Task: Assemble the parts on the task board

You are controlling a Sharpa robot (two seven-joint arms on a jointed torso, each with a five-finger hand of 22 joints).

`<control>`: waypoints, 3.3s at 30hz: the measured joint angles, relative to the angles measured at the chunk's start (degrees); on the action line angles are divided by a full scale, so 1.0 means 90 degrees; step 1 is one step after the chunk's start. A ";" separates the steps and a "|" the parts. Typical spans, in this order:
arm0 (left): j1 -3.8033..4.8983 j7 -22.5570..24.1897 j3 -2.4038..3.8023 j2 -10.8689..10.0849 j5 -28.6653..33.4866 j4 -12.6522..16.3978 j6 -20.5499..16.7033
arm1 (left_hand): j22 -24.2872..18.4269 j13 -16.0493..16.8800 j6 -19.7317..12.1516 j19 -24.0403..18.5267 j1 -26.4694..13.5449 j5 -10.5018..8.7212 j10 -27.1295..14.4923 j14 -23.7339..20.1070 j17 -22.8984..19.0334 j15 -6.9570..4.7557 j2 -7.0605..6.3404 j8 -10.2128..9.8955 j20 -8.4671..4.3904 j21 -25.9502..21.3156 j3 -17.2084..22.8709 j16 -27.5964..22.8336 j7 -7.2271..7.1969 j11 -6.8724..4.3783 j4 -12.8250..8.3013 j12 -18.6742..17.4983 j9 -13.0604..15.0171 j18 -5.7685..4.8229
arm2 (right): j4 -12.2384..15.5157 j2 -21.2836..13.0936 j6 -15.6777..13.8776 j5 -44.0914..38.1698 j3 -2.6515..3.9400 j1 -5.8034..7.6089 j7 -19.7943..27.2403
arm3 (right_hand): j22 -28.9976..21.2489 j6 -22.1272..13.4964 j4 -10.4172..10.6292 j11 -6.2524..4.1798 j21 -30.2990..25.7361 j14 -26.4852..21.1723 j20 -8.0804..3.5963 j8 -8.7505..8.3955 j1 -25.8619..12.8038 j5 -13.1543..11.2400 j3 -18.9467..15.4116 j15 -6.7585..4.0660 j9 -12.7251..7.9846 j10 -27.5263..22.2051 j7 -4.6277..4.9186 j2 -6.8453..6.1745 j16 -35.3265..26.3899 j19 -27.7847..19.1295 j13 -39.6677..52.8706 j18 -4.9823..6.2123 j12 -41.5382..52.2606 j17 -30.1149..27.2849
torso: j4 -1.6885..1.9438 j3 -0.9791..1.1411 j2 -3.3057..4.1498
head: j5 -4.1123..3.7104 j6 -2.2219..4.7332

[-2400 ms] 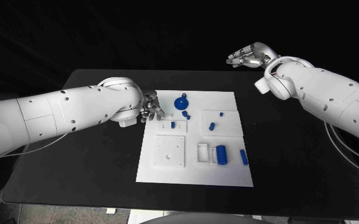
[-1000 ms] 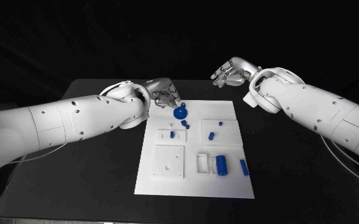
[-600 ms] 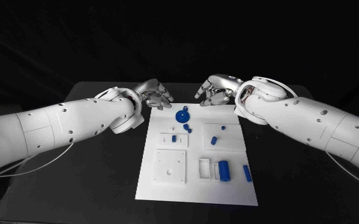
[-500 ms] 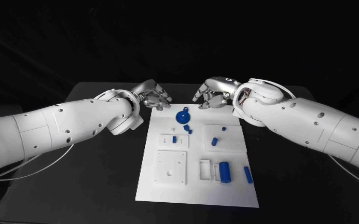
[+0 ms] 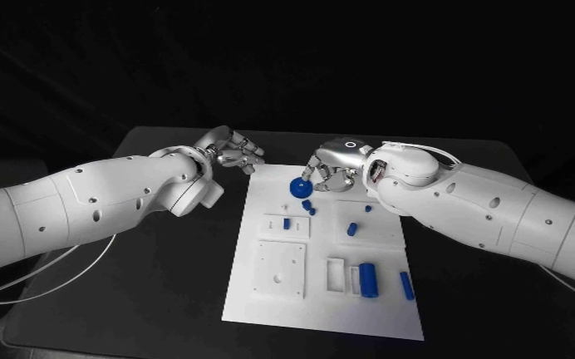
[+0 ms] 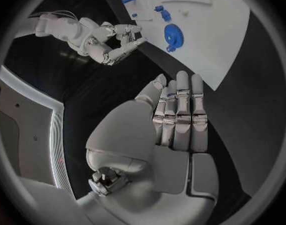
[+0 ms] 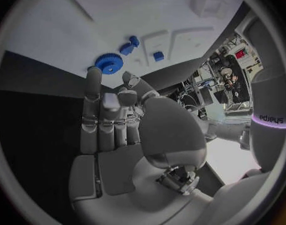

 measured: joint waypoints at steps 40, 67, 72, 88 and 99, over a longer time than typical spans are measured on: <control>0.0103 0.0623 0.0077 -0.0036 0.0956 0.0337 -0.0255 | -0.0066 0.0001 0.0000 -0.0001 0.0021 0.0000 0.0025 -0.0067 0.0158 0.0027 -0.0020 0.0000 0.0000 0.0000 0.0001 0.0000 0.0000 -0.0025 0.0068 0.0000 0.0001 -0.0001 | -0.0027 -0.0026 -0.0172 -0.0778 -0.0564 0.0019 0.0084 | 0.1331 -0.0338 0.0039 0.0049 -0.0785 0.0108 0.0063 0.0000 0.0144 -0.0229 0.0176 0.0045 -0.0005 0.0196 -0.0185 -0.0262 0.0011 0.0236 0.0272 0.0064 0.0024 0.0403 | 0.0136 -0.0099 0.0117 | 0.0146 -0.0144; 0.0167 0.0633 0.0088 -0.0033 0.1003 0.0405 -0.0234 | -0.0201 0.0001 0.0024 -0.0001 0.0022 -0.0074 0.0060 -0.0067 0.0217 0.0026 -0.0020 0.0000 0.0000 0.0000 -0.0052 0.0025 -0.0024 -0.0059 0.0158 0.0000 0.0002 -0.0001 | -0.0009 -0.0016 -0.0254 -0.0963 -0.0580 0.0026 0.0150 | 0.2034 -0.0237 0.0052 0.0072 -0.1186 0.0130 0.0085 0.0000 0.0195 -0.0616 0.0618 0.0068 -0.0004 0.0218 -0.0214 -0.0313 0.0056 0.0350 0.0302 0.0099 0.0116 0.0445 | 0.0195 -0.0117 0.0193 | 0.0171 -0.0121; 0.0174 0.0627 0.0088 -0.0030 0.1009 0.0406 -0.0223 | -0.0257 0.0001 0.0024 -0.0001 0.0022 -0.0100 0.0060 -0.0067 0.0220 0.0026 -0.0020 0.0000 0.0000 0.0000 -0.0038 0.0025 -0.0023 -0.0058 0.0186 0.0000 0.0002 -0.0001 | -0.0050 -0.0013 -0.0219 -0.1016 -0.0582 0.0026 0.0140 | 0.2152 -0.0204 0.0047 0.0072 -0.1222 0.0130 0.0085 0.0000 0.0195 -0.0645 0.0712 0.0068 -0.0004 0.0218 -0.0201 -0.0313 0.0070 0.0350 0.0301 0.0099 0.0159 0.0445 | 0.0192 -0.0116 0.0199 | 0.0183 -0.0133; 0.0220 0.0575 0.0091 -0.0028 0.1019 0.0454 -0.0204 | -0.0301 0.0001 0.0024 0.0023 0.0022 -0.0099 0.0060 -0.0066 0.0229 0.0026 -0.0020 0.0000 -0.0024 0.0000 -0.0038 0.0025 -0.0023 -0.0058 0.0222 0.0000 0.0001 -0.0001 | -0.0123 0.0051 -0.0165 -0.1091 -0.0601 0.0025 0.0135 | 0.2535 -0.0181 0.0047 0.0072 -0.1587 0.0130 0.0097 0.0000 0.0170 -0.0645 0.0764 0.0068 -0.0004 0.0218 -0.0179 -0.0338 0.0085 0.0475 0.0252 0.0099 0.0209 0.0440 | 0.0183 -0.0112 0.0211 | 0.0169 -0.0175; 0.0255 0.0536 0.0093 -0.0028 0.1021 0.0480 -0.0187 | -0.0308 0.0001 0.0024 0.0022 0.0047 -0.0099 0.0060 -0.0066 0.0230 0.0026 0.0006 0.0000 -0.0023 0.0000 -0.0038 0.0025 -0.0023 -0.0058 0.0222 0.0000 0.0002 -0.0002 | -0.0153 0.0077 -0.0168 -0.1094 -0.0614 0.0026 0.0143 | 0.2673 -0.0029 0.0047 0.0097 -0.1776 0.0130 0.0108 0.0000 0.0170 -0.0689 0.0764 0.0068 -0.0004 0.0193 -0.0150 -0.0338 0.0085 0.0532 0.0253 0.0099 0.0209 0.0431 | 0.0186 -0.0112 0.0212 | 0.0138 -0.0217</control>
